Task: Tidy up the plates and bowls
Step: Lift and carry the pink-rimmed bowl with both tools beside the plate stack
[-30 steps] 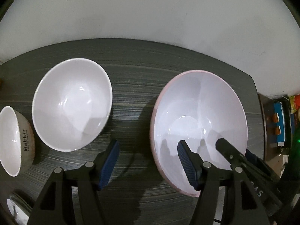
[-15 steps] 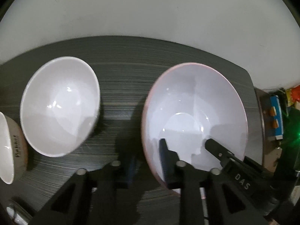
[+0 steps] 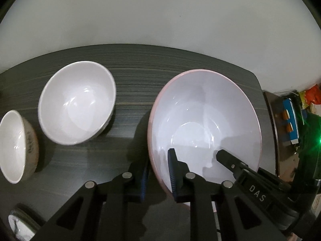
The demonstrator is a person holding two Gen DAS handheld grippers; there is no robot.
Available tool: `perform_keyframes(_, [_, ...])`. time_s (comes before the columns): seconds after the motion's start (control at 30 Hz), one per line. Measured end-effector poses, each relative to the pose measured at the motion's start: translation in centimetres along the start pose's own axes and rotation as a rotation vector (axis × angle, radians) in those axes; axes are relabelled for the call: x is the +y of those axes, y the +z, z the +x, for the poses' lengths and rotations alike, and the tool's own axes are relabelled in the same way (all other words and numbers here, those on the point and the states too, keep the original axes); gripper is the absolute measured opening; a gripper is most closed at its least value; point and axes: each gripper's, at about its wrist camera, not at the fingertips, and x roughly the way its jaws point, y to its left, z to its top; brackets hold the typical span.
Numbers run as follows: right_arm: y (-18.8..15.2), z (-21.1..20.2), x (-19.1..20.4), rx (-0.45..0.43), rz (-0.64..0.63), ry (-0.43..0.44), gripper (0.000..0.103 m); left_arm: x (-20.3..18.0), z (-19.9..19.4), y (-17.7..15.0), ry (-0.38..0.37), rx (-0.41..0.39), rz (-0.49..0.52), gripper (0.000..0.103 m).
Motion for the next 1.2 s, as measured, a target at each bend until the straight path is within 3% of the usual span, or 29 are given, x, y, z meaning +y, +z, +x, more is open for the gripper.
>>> perform_keyframes(0.43, [-5.0,-4.3,3.3,0.002,-0.053,0.064,0.016,1.1,-7.3,-6.2,0.025,-0.058,-0.036,0.018])
perform_keyframes(0.57, [-7.2,-5.2,3.6,0.0,-0.068,0.076,0.017,1.0,-8.1,-8.0,0.025,-0.062,-0.04,0.018])
perform_keyframes(0.9, [-9.5,-5.7,4.6,0.027,-0.1,0.072,0.018,4.8,-10.6,-13.2,0.046,-0.04,-0.067,0.018])
perform_keyframes(1.2, [-12.2,-5.7,5.1,0.061,-0.118,0.075,0.019,7.1,-10.6,-17.0,0.046,-0.01,-0.114,0.018])
